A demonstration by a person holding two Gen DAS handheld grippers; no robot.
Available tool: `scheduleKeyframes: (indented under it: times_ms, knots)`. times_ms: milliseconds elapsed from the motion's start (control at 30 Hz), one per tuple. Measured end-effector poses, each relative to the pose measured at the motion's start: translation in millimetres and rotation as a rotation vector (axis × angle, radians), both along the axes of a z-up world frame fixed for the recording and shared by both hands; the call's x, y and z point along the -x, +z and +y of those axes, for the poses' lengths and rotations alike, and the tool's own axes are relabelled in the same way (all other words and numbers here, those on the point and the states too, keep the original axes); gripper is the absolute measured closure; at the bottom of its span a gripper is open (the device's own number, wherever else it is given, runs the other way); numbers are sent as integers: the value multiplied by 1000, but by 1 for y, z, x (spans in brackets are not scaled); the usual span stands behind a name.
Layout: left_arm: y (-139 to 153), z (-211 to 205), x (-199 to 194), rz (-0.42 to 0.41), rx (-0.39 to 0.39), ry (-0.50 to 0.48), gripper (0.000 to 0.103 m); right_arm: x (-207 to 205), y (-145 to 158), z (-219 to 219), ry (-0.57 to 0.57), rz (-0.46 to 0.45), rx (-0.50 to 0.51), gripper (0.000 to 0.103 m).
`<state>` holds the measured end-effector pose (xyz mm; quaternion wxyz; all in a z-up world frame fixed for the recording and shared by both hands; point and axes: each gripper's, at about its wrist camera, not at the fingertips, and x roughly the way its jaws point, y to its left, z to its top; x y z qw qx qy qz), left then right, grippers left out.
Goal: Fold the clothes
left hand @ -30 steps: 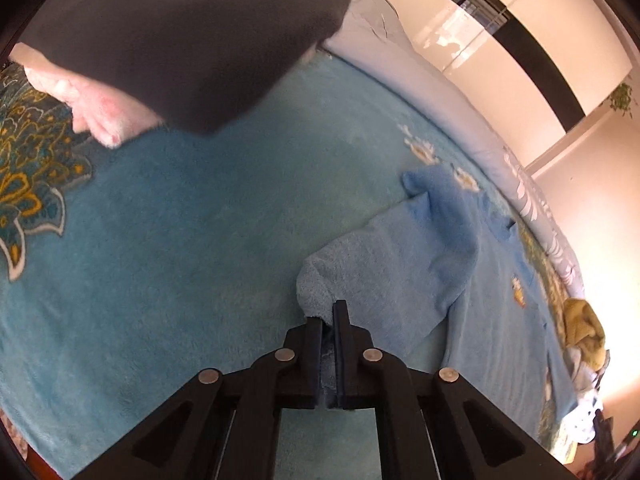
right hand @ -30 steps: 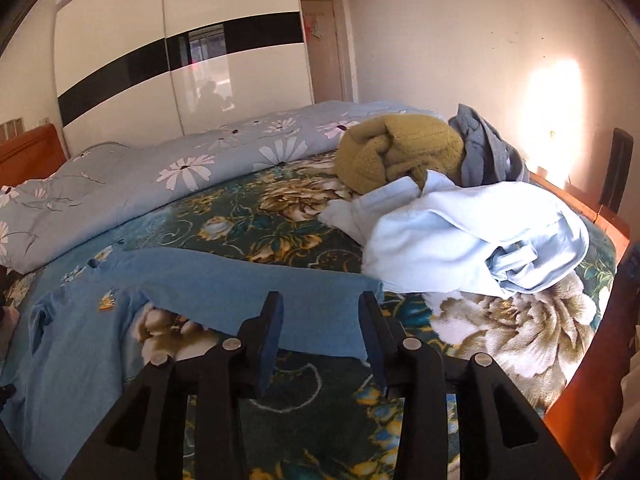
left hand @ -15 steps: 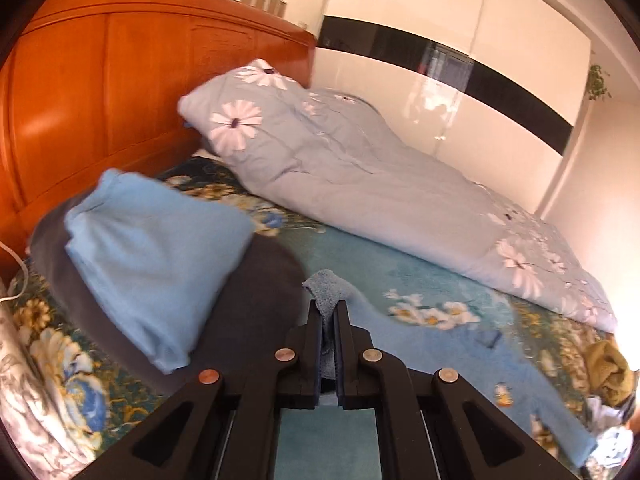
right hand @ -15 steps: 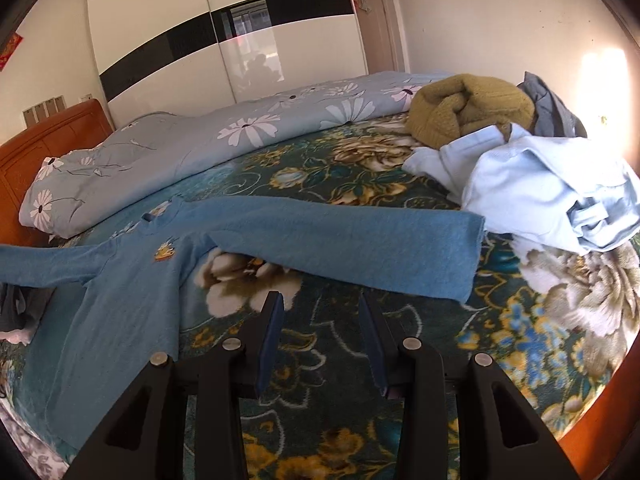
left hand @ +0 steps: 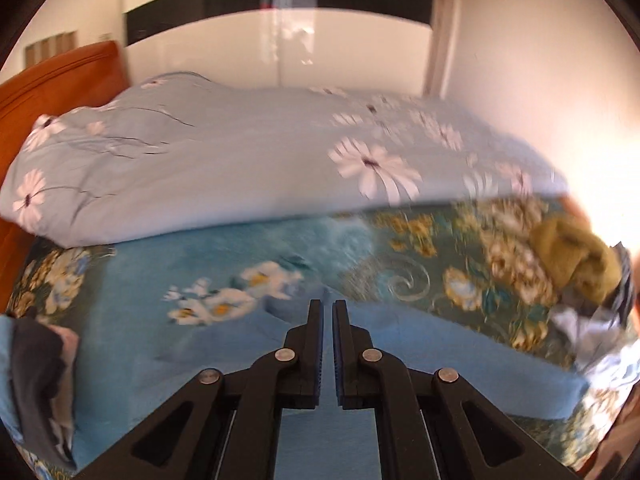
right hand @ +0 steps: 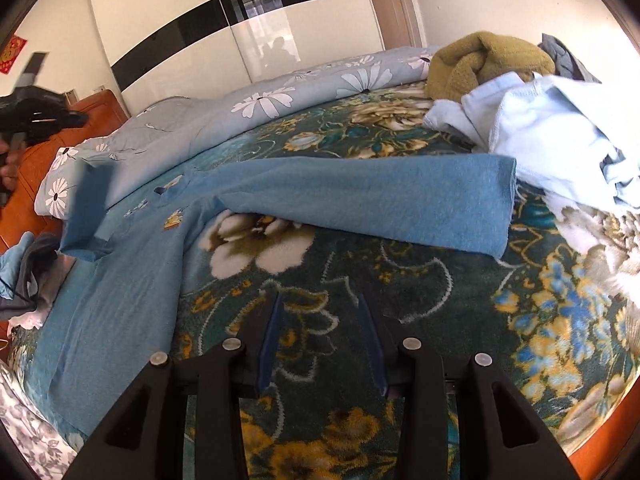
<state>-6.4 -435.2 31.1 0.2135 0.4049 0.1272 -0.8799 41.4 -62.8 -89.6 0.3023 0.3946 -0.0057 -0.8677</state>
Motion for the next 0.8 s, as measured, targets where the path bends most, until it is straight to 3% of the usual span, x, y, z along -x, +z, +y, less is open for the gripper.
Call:
scheduleKeyframes:
  times_ms: [167, 300, 433, 500, 567, 600, 700, 800]
  knots:
    - [-78, 30, 41, -111, -110, -70, 98, 1, -10, 11, -5, -20, -9, 63]
    - [-79, 24, 19, -103, -119, -66, 97, 0, -17, 16, 20, -16, -16, 63]
    - [-69, 3, -30, -88, -22, -8, 95, 3, -17, 5, 57, -28, 27, 63]
    - [-70, -5, -63, -81, 28, 36, 82, 4, -13, -5, 89, -46, 81, 63]
    - [-74, -12, -101, -53, 46, 81, 42, 2, -5, -22, 137, -48, 116, 63]
    - [-80, -14, -121, -37, 37, 101, 37, 0, 0, -32, 167, -48, 130, 63]
    - [-100, -22, -180, -1, -17, 151, 35, -3, 13, -71, 293, -84, 174, 62]
    - [-119, -30, -229, 53, -87, 231, 33, 8, 8, -125, 346, -170, 168, 51]
